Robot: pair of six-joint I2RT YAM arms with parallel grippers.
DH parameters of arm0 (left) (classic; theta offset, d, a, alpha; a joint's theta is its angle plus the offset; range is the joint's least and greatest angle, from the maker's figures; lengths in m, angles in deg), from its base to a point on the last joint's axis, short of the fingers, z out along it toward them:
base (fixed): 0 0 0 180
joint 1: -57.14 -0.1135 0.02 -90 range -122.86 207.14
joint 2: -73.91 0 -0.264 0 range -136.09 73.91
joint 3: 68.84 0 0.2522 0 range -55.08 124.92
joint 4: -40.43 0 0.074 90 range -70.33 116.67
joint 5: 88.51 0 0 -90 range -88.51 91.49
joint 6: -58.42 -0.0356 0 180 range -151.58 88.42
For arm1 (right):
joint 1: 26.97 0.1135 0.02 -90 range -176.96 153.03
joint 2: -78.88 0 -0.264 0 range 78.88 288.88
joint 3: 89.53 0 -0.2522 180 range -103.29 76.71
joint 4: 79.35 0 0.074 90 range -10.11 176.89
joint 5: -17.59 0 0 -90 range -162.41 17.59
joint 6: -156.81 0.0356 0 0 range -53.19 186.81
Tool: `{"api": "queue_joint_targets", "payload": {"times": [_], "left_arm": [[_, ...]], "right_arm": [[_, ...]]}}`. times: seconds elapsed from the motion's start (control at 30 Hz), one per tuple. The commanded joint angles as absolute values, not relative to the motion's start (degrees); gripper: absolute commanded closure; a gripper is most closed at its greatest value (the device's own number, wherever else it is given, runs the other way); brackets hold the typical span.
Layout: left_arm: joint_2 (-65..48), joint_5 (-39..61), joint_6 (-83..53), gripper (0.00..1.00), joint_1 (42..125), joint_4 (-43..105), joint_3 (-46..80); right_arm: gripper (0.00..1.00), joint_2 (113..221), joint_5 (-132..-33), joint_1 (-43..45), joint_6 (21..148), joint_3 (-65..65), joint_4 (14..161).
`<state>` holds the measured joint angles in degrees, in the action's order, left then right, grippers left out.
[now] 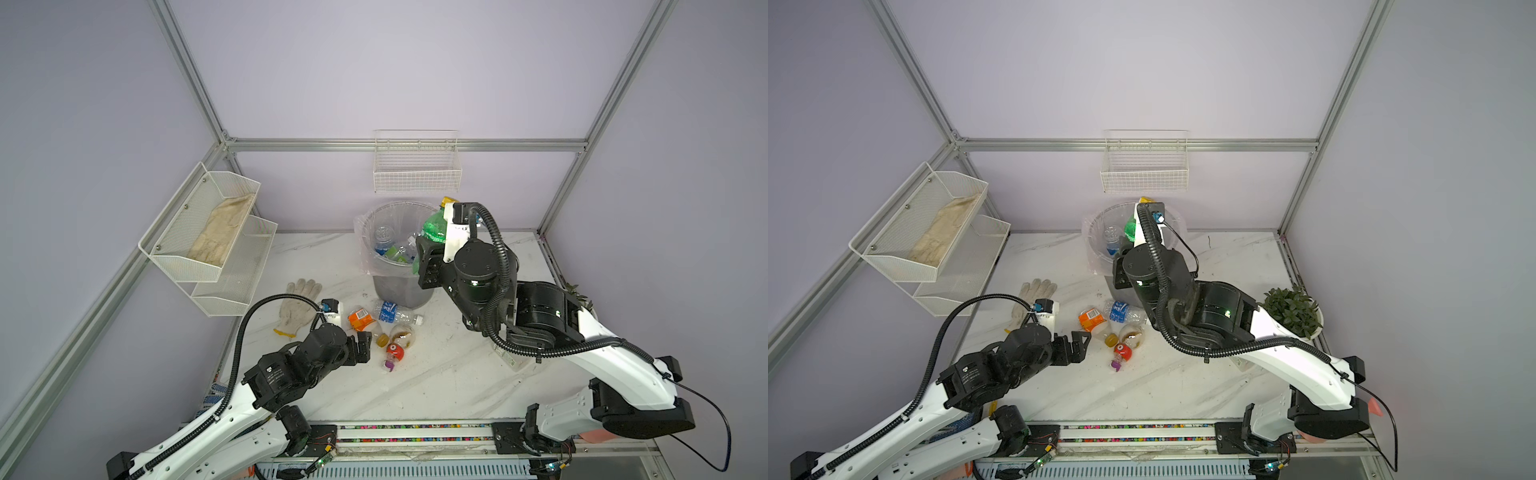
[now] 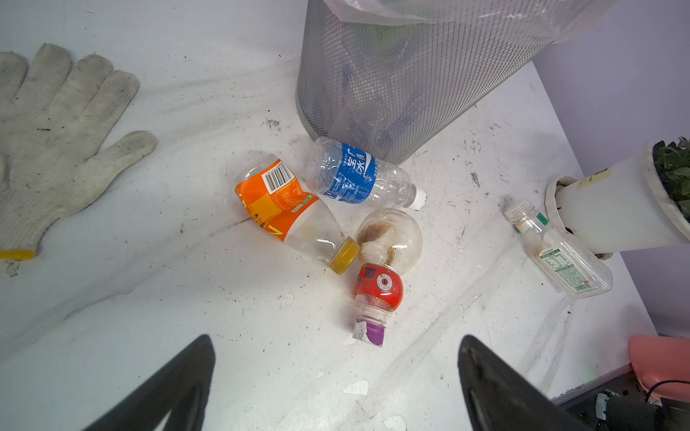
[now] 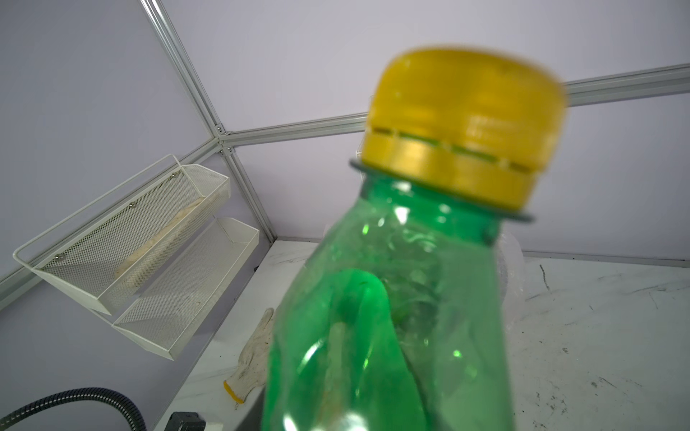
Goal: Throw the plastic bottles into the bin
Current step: 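Lift the Sprite bottle with the right gripper and carry it over the bin, then open the right gripper over the bin to drop the Sprite bottle, then withdraw the right gripper from the bin while the left gripper lowers toward the red-capped bottle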
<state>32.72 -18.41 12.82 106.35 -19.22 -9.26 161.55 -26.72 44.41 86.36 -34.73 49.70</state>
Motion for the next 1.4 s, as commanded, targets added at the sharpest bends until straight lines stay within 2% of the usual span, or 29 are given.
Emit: {"api": "queue_joint_targets", "payload": {"times": [0.0, 0.4, 0.5, 0.67, 0.7, 0.73, 0.77, 0.8, 0.9, 1.1, 1.37], "left_arm": [[33.20, -18.68, 13.07, 0.00, 106.62, -17.19, -10.64], [33.19, -18.82, 12.22, 0.00, 106.62, -17.29, -10.15], [33.16, -18.82, 12.16, 0.00, 106.62, -17.32, -9.85], [33.14, -18.53, 12.17, 0.00, 106.70, -17.28, -9.35], [33.18, -18.49, 12.06, 0.00, 106.71, -17.35, -9.18], [33.08, -18.46, 11.94, 0.00, 106.74, -17.43, -8.97], [32.98, -18.38, 11.72, 0.00, 106.71, -17.53, -8.49], [32.94, -18.29, 11.62, 0.00, 106.75, -17.78, -8.11], [33.17, -18.68, 11.57, 0.00, 106.89, -18.88, -7.24], [32.75, -19.10, 12.10, 0.00, 106.97, -18.87, -7.45], [28.98, -18.02, 12.02, 0.00, 107.58, -17.59, -7.44]], "right_arm": [[0.76, 162.45, -24.72, 44.44, 84.85, -36.69, 49.18], [0.75, 167.00, -28.29, 40.93, 83.07, -41.42, 49.22], [0.75, 169.45, -34.80, 35.12, 83.10, -43.71, 49.21], [0.73, 177.18, -51.35, 20.47, 83.80, -48.01, 48.92], [0.69, 179.59, -53.28, 18.34, 83.86, -49.59, 48.43], [0.59, 182.77, -55.60, 15.85, 84.22, -52.04, 46.85], [0.27, 186.15, -57.46, 13.90, 84.59, -55.20, 44.40], [0.05, 189.32, -58.11, 12.80, 85.08, -58.80, 41.30], [0.03, 193.83, -54.02, 12.59, 86.12, -67.36, 33.50], [0.03, 181.07, -54.40, 12.59, 84.62, -51.75, 45.05], [0.02, 172.87, -55.62, 12.59, 85.30, -41.59, 47.12]]}}
